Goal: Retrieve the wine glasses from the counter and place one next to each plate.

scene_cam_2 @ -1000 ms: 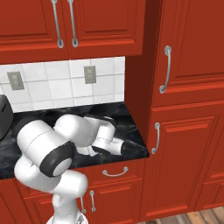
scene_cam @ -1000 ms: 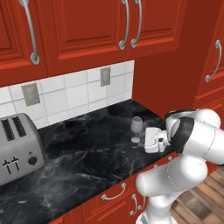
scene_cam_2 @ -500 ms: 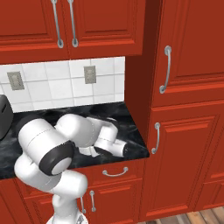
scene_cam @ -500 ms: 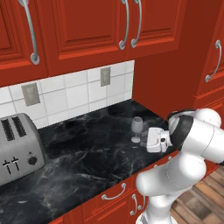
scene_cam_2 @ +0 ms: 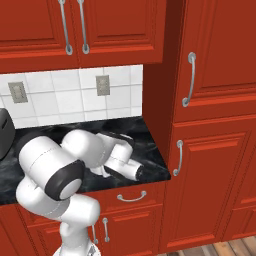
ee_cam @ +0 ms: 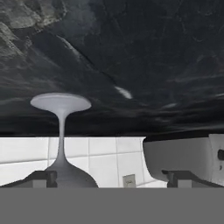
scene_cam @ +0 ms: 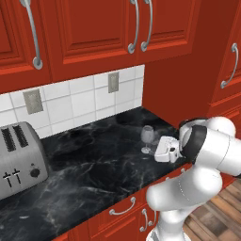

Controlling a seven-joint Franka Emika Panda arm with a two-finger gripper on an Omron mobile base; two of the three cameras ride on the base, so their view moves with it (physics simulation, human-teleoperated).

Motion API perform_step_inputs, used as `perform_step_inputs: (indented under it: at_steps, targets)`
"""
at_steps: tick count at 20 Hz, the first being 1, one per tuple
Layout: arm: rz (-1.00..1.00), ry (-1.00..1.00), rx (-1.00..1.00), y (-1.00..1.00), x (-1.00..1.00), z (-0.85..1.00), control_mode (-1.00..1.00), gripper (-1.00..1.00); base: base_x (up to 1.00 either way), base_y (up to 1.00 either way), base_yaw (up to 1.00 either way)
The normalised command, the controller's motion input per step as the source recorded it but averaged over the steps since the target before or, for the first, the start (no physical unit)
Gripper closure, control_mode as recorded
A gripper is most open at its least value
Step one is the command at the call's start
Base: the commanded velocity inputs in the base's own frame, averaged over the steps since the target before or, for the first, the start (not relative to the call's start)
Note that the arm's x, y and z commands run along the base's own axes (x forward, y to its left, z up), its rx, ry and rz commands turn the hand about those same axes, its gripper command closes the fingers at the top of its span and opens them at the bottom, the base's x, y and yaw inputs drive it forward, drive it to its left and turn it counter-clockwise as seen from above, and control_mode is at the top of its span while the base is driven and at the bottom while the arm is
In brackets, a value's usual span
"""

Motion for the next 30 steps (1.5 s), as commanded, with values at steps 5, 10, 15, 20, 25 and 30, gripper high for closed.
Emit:
perform_step_inputs:
  at_steps: [5,10,15,20,25,30]
  targets:
    - [-0.05,0.00,0.00,0.00,0.25,0.00,-1.00,-1.00,0.00,0.00,0.00]
    - [-0.04,0.01,0.00,0.00,0.23,0.00,-1.00,-1.00,0.00,0.00,0.00]
    - [-0.05,0.05,0.01,0.00,0.17,-0.09,-1.00,-1.00,0.00,0.00,0.00]
    - [-0.05,0.03,0.00,0.00,0.19,-0.07,-1.00,-1.00,0.00,0.00,0.00]
    - [-0.05,0.00,0.00,0.00,0.20,-0.02,-1.00,-1.00,0.00,0.00,0.00]
    - [-0.04,0.00,0.00,0.00,0.12,-0.04,-1.00,1.00,0.00,0.00,0.00]
